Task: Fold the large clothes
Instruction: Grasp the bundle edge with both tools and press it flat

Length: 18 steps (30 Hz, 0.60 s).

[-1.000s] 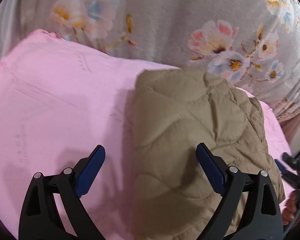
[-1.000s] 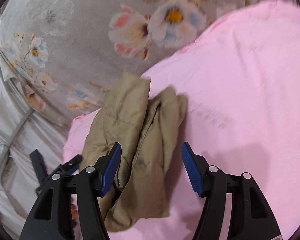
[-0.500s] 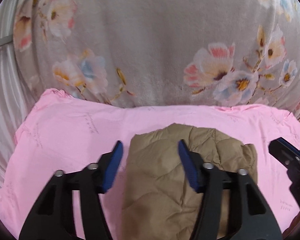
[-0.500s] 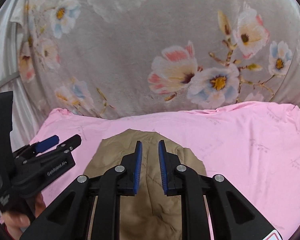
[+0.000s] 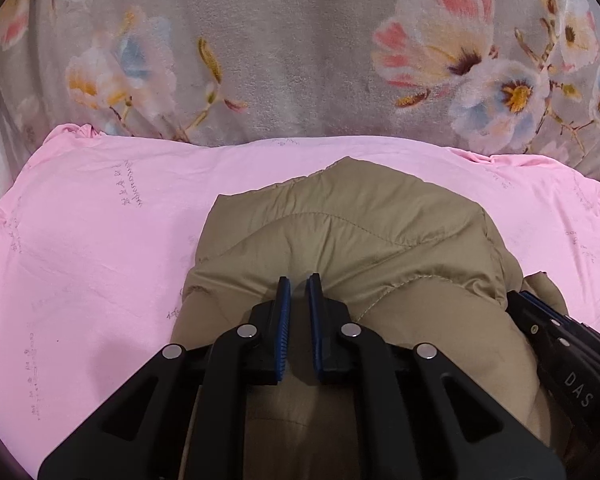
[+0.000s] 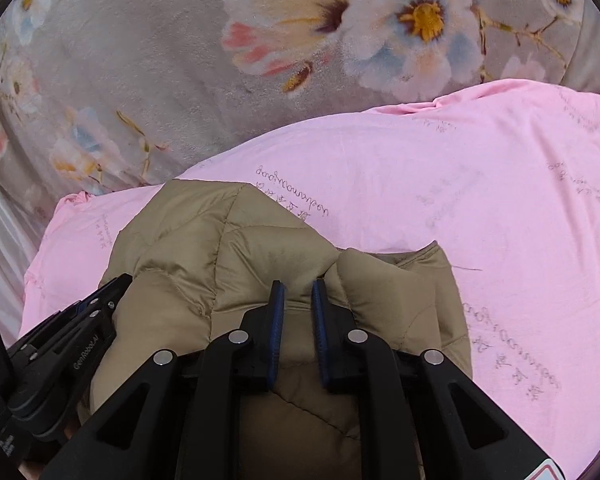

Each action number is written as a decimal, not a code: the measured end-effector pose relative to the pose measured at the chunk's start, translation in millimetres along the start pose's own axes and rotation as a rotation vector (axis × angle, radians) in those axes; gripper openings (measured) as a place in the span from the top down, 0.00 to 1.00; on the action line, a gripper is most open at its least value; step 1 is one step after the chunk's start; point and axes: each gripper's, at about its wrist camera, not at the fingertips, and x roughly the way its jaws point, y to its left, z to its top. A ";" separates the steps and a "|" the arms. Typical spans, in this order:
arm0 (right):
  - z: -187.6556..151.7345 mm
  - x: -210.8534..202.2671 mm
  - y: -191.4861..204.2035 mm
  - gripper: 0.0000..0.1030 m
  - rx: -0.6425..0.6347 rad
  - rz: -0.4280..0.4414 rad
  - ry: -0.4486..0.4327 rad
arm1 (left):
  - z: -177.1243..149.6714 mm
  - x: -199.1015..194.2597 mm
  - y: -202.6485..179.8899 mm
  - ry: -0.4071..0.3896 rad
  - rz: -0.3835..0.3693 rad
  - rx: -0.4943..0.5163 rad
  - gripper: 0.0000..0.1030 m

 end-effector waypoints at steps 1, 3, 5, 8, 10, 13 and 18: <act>-1.2 2.0 -0.3 0.89 0.000 0.001 -0.004 | -1.4 2.1 -0.1 -0.005 0.000 -0.004 0.93; -2.7 3.9 -0.7 0.89 0.003 0.001 -0.010 | -3.4 6.1 0.3 -0.011 -0.003 -0.012 0.93; -3.3 5.6 -0.4 0.89 0.008 0.002 -0.014 | -5.1 8.6 -0.7 -0.019 0.003 -0.010 0.93; -3.5 8.4 -2.4 0.89 0.018 0.009 -0.012 | -7.3 11.4 -2.3 -0.028 0.016 -0.001 0.93; -3.6 9.4 -4.0 0.89 0.026 0.017 -0.010 | -8.3 12.8 -3.8 -0.032 0.023 0.005 0.94; -3.4 9.8 -4.7 0.89 0.031 0.016 -0.005 | -9.8 14.0 -4.8 -0.037 0.032 0.009 0.94; -3.9 9.9 -2.2 0.89 0.023 0.000 0.000 | -10.9 14.5 -6.8 -0.038 0.046 0.017 0.94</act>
